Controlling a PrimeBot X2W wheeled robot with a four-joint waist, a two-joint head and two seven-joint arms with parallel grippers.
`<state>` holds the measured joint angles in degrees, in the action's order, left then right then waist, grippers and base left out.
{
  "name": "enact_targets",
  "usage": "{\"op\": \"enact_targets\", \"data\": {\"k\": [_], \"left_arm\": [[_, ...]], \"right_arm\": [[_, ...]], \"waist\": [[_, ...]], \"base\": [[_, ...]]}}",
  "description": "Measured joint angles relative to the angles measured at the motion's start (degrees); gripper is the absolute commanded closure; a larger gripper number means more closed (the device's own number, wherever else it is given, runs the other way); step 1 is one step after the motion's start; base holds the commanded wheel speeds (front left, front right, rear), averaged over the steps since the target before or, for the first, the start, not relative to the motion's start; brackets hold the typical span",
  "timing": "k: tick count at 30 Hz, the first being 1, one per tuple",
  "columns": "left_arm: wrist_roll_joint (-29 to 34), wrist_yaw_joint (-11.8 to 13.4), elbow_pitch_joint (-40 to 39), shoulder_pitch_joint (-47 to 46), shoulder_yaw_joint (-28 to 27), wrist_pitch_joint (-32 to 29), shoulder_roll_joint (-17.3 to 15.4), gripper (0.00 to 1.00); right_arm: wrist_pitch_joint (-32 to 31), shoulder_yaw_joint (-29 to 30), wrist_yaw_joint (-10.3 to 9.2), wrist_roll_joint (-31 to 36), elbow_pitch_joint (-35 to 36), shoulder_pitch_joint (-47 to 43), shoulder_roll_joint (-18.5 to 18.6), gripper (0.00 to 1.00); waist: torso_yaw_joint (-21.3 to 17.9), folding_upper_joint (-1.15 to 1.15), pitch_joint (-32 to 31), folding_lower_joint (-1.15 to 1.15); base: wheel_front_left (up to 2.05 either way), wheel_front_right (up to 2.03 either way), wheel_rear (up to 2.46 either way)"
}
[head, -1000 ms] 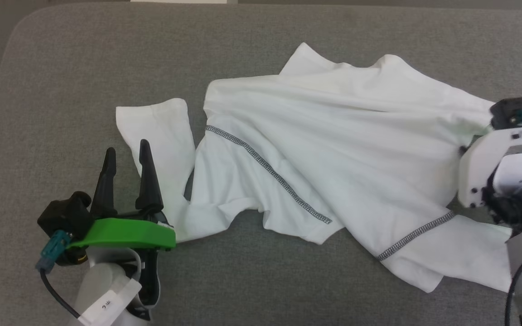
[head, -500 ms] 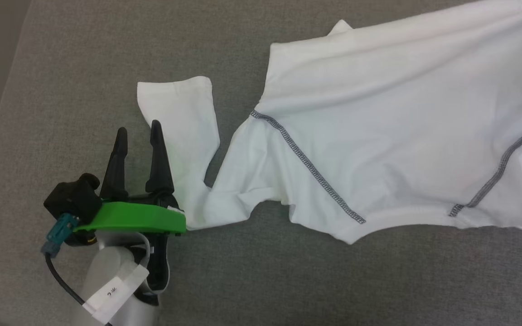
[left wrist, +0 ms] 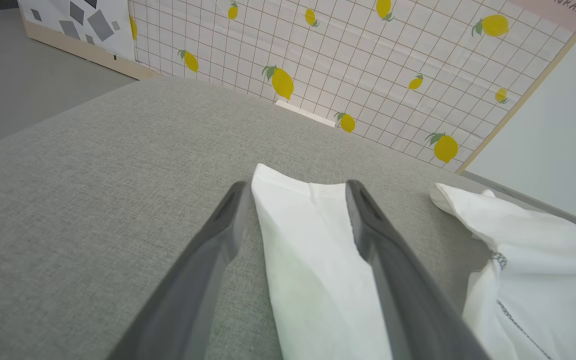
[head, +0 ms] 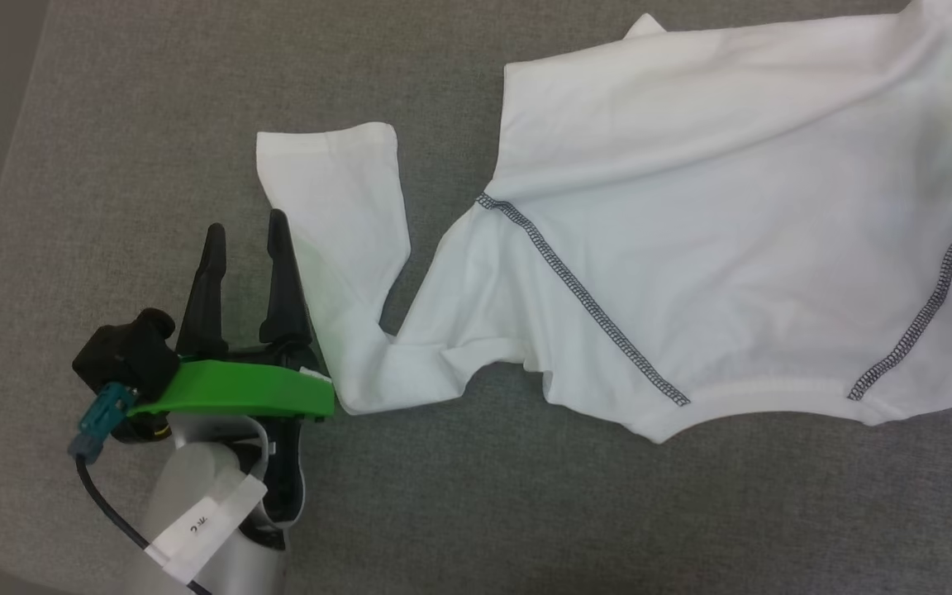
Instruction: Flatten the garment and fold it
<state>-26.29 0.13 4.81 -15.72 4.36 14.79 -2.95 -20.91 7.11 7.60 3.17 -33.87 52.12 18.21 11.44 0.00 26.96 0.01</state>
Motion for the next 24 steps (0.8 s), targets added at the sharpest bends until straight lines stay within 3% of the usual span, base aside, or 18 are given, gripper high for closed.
{"op": "enact_targets", "data": {"k": [8, 14, 19, 24], "left_arm": [[1.42, -0.34, 0.80, 2.75, -1.64, 0.00, 0.00, 0.00], [3.23, -2.12, 1.90, 6.94, 0.57, -0.77, -0.18, 0.00], [4.93, -3.31, 0.99, 9.89, 5.30, -6.79, -1.81, 0.00], [7.23, -4.80, 0.89, 10.94, 10.43, -14.70, -4.15, 0.00]], "right_arm": [[7.60, 0.14, 0.00, -8.70, 10.12, -15.48, -2.83, 0.00], [11.23, 2.20, -0.01, -12.26, 22.35, -32.11, -8.37, 0.00], [11.54, 3.93, -0.01, -12.82, 29.27, -42.35, -13.58, 0.00], [11.25, 4.12, -0.01, -14.37, 33.37, -46.88, -15.07, 0.00]], "waist": [[-2.18, 0.00, -4.56, -0.01], [-4.16, 0.00, -9.61, -0.01], [-5.94, 0.00, -13.58, -0.01], [-8.19, 0.00, -15.76, -0.01]], "base": [[0.00, 0.00, 0.00], [0.00, 0.00, 0.00], [0.00, 0.00, 0.00], [0.00, 0.00, 0.00]]}}
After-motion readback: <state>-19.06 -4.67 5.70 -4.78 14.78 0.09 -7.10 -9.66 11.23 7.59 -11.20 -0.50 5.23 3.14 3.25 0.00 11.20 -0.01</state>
